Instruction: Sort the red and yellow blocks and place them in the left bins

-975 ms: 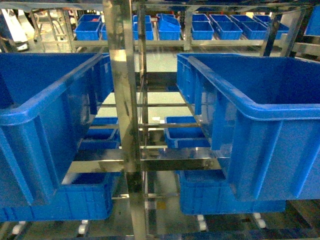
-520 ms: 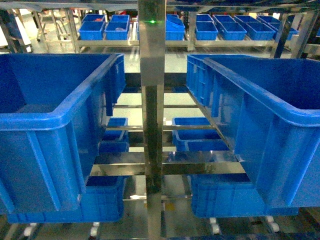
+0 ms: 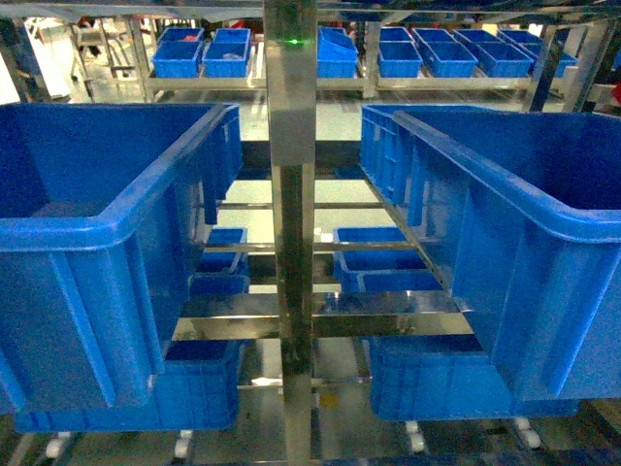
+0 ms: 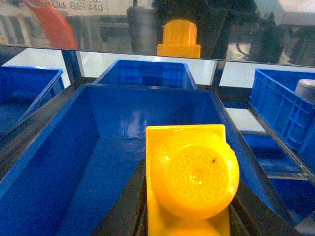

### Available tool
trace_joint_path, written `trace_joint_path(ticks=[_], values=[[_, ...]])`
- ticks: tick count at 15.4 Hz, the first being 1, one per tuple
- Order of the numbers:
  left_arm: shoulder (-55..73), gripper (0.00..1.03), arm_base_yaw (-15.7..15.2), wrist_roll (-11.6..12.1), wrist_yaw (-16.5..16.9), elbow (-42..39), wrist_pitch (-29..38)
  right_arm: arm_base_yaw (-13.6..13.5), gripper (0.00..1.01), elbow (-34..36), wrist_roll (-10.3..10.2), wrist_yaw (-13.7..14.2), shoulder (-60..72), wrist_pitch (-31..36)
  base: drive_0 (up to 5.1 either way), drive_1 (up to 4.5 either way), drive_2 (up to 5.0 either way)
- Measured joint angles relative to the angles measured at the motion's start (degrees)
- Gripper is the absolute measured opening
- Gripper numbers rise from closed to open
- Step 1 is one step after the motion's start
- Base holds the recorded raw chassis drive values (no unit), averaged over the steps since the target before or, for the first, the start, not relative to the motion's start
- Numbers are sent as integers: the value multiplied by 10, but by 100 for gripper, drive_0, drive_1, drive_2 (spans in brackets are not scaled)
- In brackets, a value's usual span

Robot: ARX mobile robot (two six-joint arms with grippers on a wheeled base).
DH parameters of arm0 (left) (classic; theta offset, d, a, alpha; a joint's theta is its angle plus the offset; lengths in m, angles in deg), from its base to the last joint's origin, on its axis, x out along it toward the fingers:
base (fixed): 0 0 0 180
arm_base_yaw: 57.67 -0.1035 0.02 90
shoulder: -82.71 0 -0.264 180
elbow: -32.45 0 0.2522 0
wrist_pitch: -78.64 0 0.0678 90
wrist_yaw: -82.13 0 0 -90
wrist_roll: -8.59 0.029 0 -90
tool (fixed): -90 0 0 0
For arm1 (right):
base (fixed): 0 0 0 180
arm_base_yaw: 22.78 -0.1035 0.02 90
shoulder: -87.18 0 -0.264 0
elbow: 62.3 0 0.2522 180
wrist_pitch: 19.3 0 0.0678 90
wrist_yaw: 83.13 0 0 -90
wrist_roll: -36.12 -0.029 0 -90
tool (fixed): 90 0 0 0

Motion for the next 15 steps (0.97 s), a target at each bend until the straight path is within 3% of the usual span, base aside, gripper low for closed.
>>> trace_joint_path(ticks=[5,7,8,9,12,15], values=[[0,28,0,0,-1,0,-1,7,28,-36,11,24,70,-7,0,0,0],[0,28,0,0,-1,0,-1,-1,28,-106,30,76,165,-4,0,0,0],[0,28,0,0,-1,0,-1,15,59,-61,25,57,139,125,0,0,0],[0,28,0,0,-1,0,-1,50,96,63,24,0,-5,167,0,0,0],[0,28,0,0,-1,0,-1,28,98,182,24,-50,-149,137,0,0,0],[0,28,-1,0,-2,0,-1,22,98,256,23,-58,-260,63,0,0,0]])
